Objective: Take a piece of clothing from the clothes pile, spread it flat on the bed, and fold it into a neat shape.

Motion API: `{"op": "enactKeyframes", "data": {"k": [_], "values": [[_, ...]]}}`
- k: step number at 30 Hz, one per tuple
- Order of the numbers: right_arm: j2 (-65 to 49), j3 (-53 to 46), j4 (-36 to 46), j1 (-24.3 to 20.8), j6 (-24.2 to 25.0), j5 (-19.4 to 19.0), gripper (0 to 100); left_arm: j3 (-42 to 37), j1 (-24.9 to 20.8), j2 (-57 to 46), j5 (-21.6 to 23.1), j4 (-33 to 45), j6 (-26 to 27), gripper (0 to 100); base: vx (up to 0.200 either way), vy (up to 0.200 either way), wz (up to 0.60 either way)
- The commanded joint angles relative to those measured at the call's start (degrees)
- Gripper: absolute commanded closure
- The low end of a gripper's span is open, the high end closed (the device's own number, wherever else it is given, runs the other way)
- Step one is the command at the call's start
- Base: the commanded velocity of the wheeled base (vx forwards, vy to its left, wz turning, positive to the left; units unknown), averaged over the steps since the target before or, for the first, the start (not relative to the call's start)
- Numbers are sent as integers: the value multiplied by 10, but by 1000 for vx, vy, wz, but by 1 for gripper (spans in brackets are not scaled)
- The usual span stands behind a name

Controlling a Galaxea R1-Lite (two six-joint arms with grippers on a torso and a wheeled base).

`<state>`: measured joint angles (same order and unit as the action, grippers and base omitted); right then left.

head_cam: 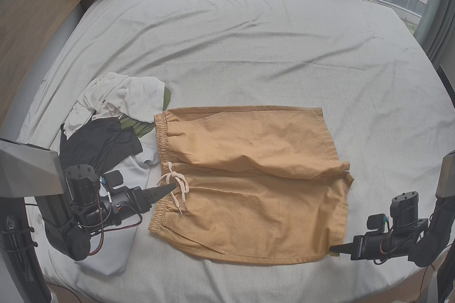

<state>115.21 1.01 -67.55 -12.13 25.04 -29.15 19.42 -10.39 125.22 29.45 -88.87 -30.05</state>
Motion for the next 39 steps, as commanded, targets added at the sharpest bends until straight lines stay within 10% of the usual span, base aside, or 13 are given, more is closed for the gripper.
{"op": "enactKeyframes", "data": {"k": [1,34,35,39], "values": [[-2,-10,4,4,1,1,100,-25,-1,5,2,0,0,0,0,0,0],[-11,-10,20,11,1,6,100,-97,11,61,11,1,-1,0,0,0,0],[-12,-10,20,11,1,6,100,-95,11,61,11,1,-1,100,0,0,0],[-13,-10,27,11,1,6,100,-87,11,69,13,1,0,100,0,0,0]]}}
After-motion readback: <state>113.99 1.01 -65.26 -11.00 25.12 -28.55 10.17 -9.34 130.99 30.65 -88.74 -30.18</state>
